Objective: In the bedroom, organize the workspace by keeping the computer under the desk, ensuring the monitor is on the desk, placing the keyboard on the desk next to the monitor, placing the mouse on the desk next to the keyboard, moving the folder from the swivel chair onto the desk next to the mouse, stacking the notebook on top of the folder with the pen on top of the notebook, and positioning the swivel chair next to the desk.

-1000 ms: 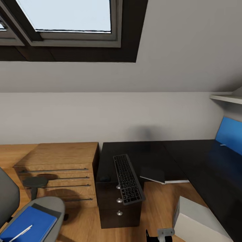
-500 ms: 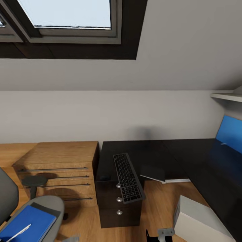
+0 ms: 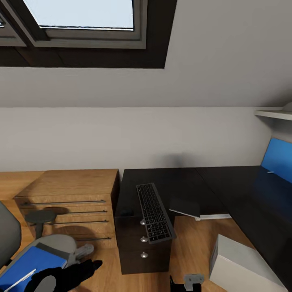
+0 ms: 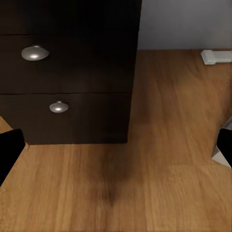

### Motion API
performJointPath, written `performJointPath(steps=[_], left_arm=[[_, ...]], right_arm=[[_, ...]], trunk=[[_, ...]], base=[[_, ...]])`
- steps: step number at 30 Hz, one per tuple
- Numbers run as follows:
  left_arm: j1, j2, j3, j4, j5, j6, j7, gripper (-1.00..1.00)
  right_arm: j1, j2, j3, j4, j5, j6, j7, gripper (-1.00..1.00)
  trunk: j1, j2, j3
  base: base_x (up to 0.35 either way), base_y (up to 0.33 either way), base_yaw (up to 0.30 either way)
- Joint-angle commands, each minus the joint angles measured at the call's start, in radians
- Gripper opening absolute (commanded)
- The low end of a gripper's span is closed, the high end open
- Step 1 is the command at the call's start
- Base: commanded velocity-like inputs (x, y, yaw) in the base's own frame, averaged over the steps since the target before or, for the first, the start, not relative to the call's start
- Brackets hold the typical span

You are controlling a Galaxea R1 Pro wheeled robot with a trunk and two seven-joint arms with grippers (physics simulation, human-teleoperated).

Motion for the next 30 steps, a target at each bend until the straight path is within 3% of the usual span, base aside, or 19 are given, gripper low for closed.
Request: performJointPath(steps=[1,2,3,5,7,10,11,12,13,14,18,30], left_arm=[[-0.001,0.001,0.045,-0.021,0.023,0.016,0.013,1.00],[-0.001,0.002,0.110,-0.035,0.032,0.029,0.015,1.00],[-0.001,0.003,0.149,-0.041,0.035,0.034,0.016,1.00],[-0.001,0.003,0.210,-0.047,0.036,0.038,0.017,1.00],[-0.001,0.002,0.237,-0.049,0.035,0.039,0.017,1.00],[-0.001,-0.002,0.245,-0.050,0.035,0.041,0.018,1.00],[-0.001,-0.001,0.244,-0.050,0.035,0.042,0.018,1.00],[-0.001,0.000,0.245,-0.050,0.035,0.042,0.018,1.00],[-0.001,0.000,0.245,-0.050,0.035,0.042,0.018,1.00],[-0.001,0.001,0.246,-0.050,0.035,0.043,0.018,1.00],[-0.001,0.002,0.246,-0.051,0.035,0.043,0.019,1.00],[-0.001,0.000,0.246,-0.051,0.035,0.042,0.019,1.00]], right_arm=[[-0.001,0.005,0.007,-0.006,-0.006,-0.003,-0.006,1.00],[-0.001,0.010,0.002,-0.031,-0.009,-0.001,-0.007,1.00],[-0.001,0.012,-0.006,-0.059,-0.021,0.001,-0.007,1.00],[-0.001,0.014,-0.023,-0.156,-0.113,0.038,-0.006,1.00],[-0.001,0.015,-0.031,-0.235,-0.224,0.092,0.013,1.00],[0.004,0.002,-0.043,-0.362,-0.478,0.210,0.193,1.00],[0.010,-0.011,-0.045,-0.423,-0.621,0.278,0.313,1.00],[0.013,-0.017,-0.046,-0.456,-0.687,0.326,0.386,1.00],[0.014,-0.020,-0.046,-0.472,-0.710,0.355,0.420,1.00],[0.016,-0.028,-0.047,-0.527,-0.757,0.444,0.490,1.00],[0.022,-0.070,-0.048,-0.670,-0.806,0.612,0.572,1.00],[0.031,-0.120,-0.048,-0.686,-0.812,0.638,0.627,1.00]], trunk=[[0.004,-0.008,-0.005],[0.008,-0.015,-0.008],[0.012,-0.022,-0.011],[0.019,-0.036,-0.017],[0.027,-0.050,-0.023],[0.039,-0.071,-0.033],[0.042,-0.078,-0.036],[0.046,-0.085,-0.039],[0.050,-0.092,-0.042],[0.054,-0.099,-0.045],[0.069,-0.127,-0.058],[0.111,-0.204,-0.092]], base=[[0.000,0.000,0.000],[0.000,0.000,0.000],[0.000,0.000,0.000],[0.000,0.000,0.000],[0.000,0.000,0.000],[0.000,0.000,0.000],[0.000,0.000,0.000],[0.000,0.000,0.000],[0.000,0.000,0.000],[0.000,0.000,0.000],[0.000,0.000,0.000],[0.000,0.000,0.000]])
